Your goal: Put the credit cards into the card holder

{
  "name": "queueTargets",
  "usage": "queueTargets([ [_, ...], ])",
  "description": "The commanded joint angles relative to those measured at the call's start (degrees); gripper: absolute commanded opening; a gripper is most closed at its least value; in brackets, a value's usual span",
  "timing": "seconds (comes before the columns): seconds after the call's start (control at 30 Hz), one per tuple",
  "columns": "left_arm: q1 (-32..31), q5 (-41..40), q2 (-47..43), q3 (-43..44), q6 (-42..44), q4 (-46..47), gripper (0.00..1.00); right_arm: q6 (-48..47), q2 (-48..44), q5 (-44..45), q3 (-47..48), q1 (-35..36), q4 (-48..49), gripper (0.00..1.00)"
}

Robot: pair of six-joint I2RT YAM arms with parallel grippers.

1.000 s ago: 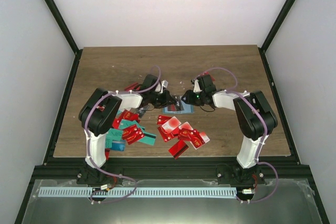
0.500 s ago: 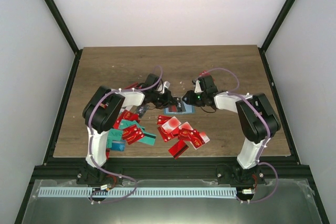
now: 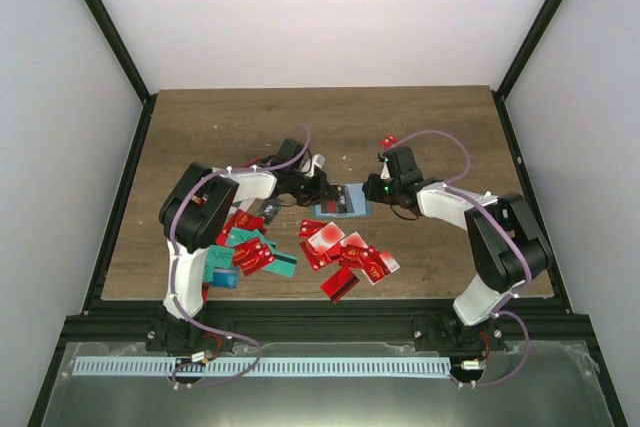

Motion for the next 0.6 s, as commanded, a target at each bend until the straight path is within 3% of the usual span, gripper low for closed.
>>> queueTargets([
  [0.0,-0.2,-1.8,2.6,1.0,1.8,-4.8,0.04,-0.4,3.2,1.9,0.1,-0.3,-0.6,0.21],
  [0.57,-0.3,0.5,6.0,5.0,3.8,-7.8,0.04,-0.3,9.0,-3.5,1.3,-0.3,1.8,0.15],
])
